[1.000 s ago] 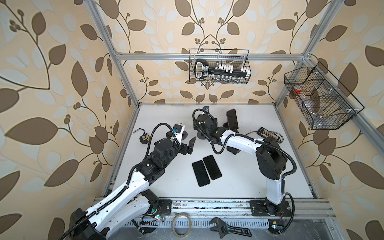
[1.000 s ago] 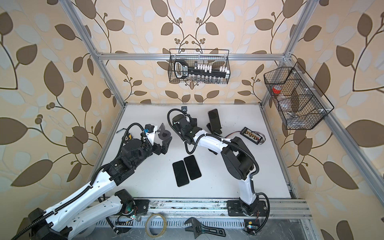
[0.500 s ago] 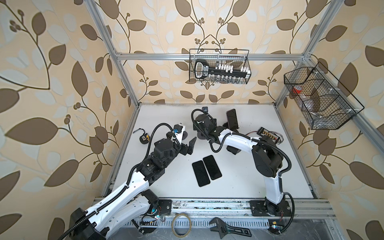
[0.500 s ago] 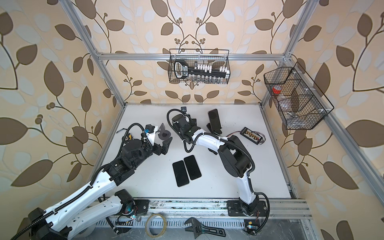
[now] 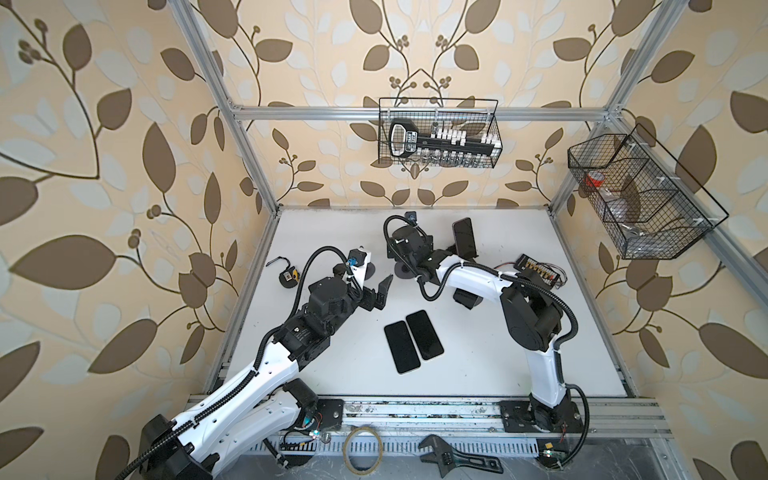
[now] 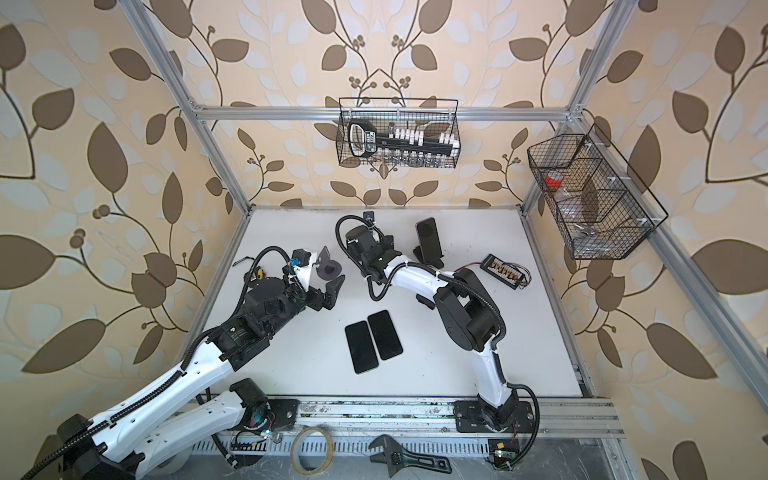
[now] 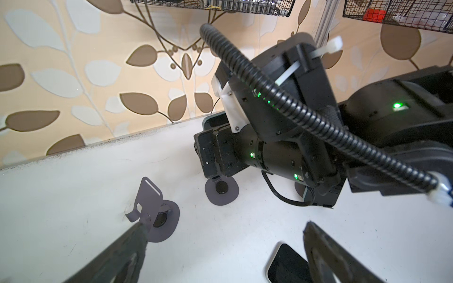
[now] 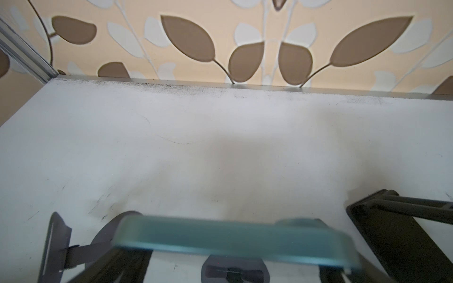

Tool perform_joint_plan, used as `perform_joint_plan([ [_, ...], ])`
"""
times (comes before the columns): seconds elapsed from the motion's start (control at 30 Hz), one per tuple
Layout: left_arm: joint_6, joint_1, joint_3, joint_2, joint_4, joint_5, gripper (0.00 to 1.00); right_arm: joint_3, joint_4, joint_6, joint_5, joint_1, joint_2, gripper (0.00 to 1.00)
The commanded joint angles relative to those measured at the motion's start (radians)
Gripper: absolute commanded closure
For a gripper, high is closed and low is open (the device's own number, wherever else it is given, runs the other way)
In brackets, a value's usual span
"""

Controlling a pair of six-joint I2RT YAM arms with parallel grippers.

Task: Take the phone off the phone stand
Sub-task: 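Close the right gripper on the top edge of the green phone, then lift the green phone upward off the round grey stand with the right gripper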

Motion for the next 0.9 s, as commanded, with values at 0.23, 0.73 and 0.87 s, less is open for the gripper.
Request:
perform_joint_plan([
  [0.23, 0.021, -0.009, 0.046, -0.006, 0.025, -0.016, 0.01, 0.041, 0.007, -0.012, 0.014, -0.007, 0.025, 0.01],
  [0.73, 0.016, -0.009, 0.044, -0.005, 0.027, -0.010, 0.01, 0.026, 0.028, -0.026, -0.001, -0.009, 0.017, 0.08],
  [0.87, 0.016, -0.009, 0.043, -0.002, 0.027, -0.009, 0.01, 0.021, 0.034, -0.027, -0.009, -0.013, 0.017, 0.10],
])
